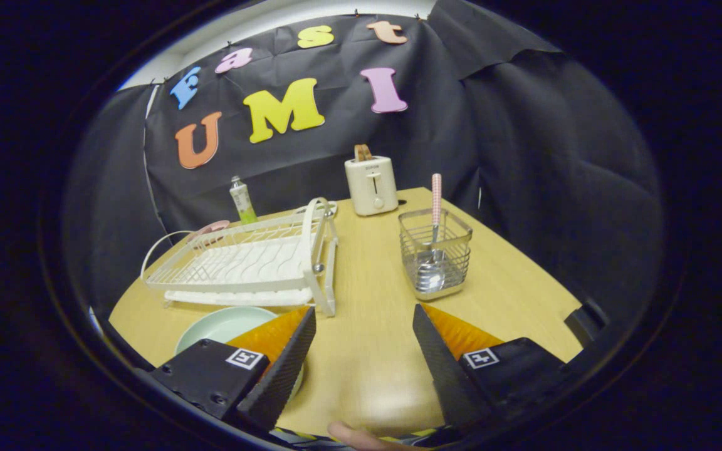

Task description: Take the plate from the dish rack, then take the spoon from the basket and place it into the plate.

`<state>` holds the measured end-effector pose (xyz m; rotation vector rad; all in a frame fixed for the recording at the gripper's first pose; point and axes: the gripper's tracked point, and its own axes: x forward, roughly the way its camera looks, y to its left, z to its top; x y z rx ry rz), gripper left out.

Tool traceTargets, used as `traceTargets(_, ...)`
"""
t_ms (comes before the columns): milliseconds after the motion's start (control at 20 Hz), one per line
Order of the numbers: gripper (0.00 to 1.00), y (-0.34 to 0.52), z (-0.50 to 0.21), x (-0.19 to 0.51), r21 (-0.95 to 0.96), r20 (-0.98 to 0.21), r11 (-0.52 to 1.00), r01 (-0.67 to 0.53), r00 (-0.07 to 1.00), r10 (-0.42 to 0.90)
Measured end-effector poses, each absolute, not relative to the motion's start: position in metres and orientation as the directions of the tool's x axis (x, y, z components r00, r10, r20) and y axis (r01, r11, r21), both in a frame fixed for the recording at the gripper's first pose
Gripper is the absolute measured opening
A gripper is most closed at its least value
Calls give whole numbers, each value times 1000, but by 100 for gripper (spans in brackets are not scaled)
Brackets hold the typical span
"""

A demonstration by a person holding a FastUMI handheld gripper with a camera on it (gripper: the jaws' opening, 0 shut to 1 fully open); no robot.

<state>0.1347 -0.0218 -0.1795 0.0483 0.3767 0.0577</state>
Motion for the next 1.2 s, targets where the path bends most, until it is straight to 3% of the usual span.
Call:
traceTargets(350, 100, -66, -162, 169, 96, -324, 995, 26, 946, 7)
traceTargets(500, 100, -70, -145, 191, 137, -300, 991, -2, 953, 43)
traceTargets(950, 100, -93, -98, 260, 24, -237, 999, -21, 971, 26)
traceTargets(1200, 100, -102, -109, 306, 61, -286, 997, 45, 958, -26)
